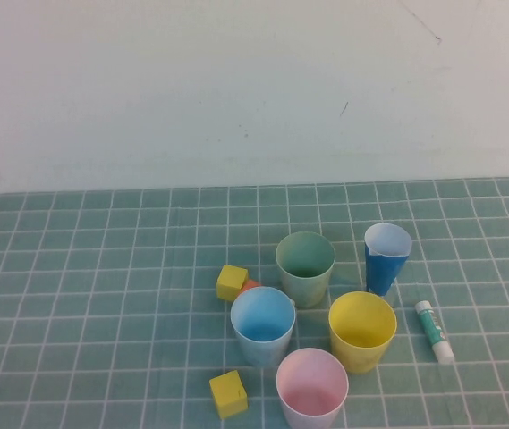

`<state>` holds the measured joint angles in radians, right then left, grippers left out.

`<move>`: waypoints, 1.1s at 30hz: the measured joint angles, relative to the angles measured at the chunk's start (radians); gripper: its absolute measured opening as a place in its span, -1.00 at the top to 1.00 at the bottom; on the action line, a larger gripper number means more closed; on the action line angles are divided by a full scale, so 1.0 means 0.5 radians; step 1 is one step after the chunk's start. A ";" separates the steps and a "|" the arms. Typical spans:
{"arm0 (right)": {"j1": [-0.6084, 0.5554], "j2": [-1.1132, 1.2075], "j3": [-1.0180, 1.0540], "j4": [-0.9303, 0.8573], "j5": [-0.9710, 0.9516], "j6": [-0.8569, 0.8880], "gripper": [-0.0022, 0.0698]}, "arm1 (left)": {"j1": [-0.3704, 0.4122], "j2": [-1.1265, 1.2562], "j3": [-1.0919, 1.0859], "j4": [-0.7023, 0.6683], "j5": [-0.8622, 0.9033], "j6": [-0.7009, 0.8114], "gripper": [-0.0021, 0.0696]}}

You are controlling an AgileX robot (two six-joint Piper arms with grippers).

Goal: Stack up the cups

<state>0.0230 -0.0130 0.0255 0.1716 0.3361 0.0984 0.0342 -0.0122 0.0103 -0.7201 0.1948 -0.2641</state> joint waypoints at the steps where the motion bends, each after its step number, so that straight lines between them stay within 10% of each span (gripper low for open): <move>1: 0.000 0.000 0.000 0.077 -0.005 0.027 0.95 | 0.000 0.013 -0.041 0.000 0.072 0.086 0.95; 16: 0.000 0.000 0.004 0.407 -0.493 0.032 0.95 | -0.236 1.407 -1.258 0.233 0.881 1.194 0.95; 33: 0.000 0.000 0.004 0.506 -0.019 0.091 0.95 | -0.977 3.095 -2.391 1.080 1.289 0.961 0.95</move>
<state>0.0230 -0.0130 0.0273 0.4245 0.3266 0.1439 -0.4544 1.5351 -1.1852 -0.1803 0.8394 0.2162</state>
